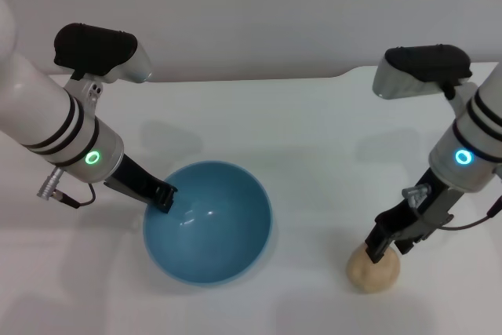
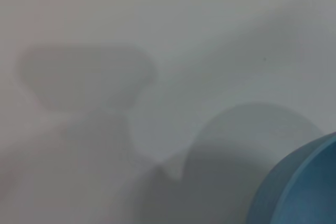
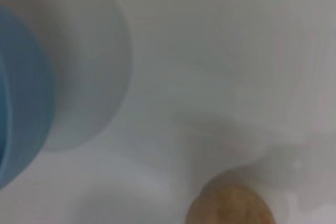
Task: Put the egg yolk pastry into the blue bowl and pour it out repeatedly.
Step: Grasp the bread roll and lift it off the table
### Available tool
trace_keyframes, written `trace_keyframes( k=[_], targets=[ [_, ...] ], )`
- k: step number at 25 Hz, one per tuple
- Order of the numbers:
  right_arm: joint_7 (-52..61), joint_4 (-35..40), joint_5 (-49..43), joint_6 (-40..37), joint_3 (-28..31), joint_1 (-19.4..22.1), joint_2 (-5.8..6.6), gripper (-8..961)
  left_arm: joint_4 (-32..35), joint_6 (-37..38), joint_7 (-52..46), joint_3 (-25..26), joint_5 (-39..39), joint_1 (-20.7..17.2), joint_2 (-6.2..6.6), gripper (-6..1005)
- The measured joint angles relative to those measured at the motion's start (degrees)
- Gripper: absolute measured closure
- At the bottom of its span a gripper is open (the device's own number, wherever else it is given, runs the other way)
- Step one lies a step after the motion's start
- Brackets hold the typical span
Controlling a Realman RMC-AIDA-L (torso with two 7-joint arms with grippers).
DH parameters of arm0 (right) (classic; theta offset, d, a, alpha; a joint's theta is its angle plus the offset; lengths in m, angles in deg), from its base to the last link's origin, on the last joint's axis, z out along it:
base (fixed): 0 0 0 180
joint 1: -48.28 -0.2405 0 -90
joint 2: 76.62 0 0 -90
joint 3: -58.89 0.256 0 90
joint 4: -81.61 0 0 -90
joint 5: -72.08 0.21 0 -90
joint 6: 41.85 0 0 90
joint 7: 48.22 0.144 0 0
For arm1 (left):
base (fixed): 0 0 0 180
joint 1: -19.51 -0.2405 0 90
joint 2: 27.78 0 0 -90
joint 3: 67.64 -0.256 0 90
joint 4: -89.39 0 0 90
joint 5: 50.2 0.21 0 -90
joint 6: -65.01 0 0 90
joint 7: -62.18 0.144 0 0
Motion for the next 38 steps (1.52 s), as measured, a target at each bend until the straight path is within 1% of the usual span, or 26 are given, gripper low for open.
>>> trace_keyframes(
  k=[3,7,12,14,17,20,25,28,38],
  targets=[
    [0.0,-0.9,0.5,1.6,-2.6,0.2,-0.04,486,0.0,0.2,0.0,-0.1,0.0,0.1,0.02,1000],
    [0.1,-3.6,0.6,2.7,-3.5,-0.4,-0.11,486,0.0,0.2,0.0,-0.2,0.0,0.2,0.02,1000],
    [-0.2,-4.9,1.9,5.4,-4.3,0.3,-0.12,486,0.0,0.3,0.0,-0.3,0.0,0.2,0.08,1000],
    [-0.2,-5.7,2.2,6.5,-6.1,0.5,-0.17,486,0.0,0.3,0.0,-0.4,0.1,0.2,0.09,1000],
    [-0.3,-5.6,2.2,7.6,-9.0,0.6,-0.21,486,0.0,0.3,0.0,-0.4,0.1,0.3,0.09,1000],
    [-1.1,-5.3,2.8,7.9,-9.6,0.6,-0.22,486,0.0,0.4,0.0,-0.4,0.1,0.3,0.09,1000],
    [-1.4,-3.7,3.5,8.1,-9.0,0.8,-0.19,567,0.0,0.6,0.0,-0.4,0.1,0.3,0.09,1000],
    [-1.4,-3.6,3.5,7.9,-9.0,0.8,-0.17,703,0.0,0.7,0.0,-0.4,0.0,0.2,0.08,1000],
    [-1.5,0.5,3.6,4.6,-8.0,0.9,0.02,765,0.0,0.7,0.0,-0.4,0.0,0.3,0.06,1000]
  ],
)
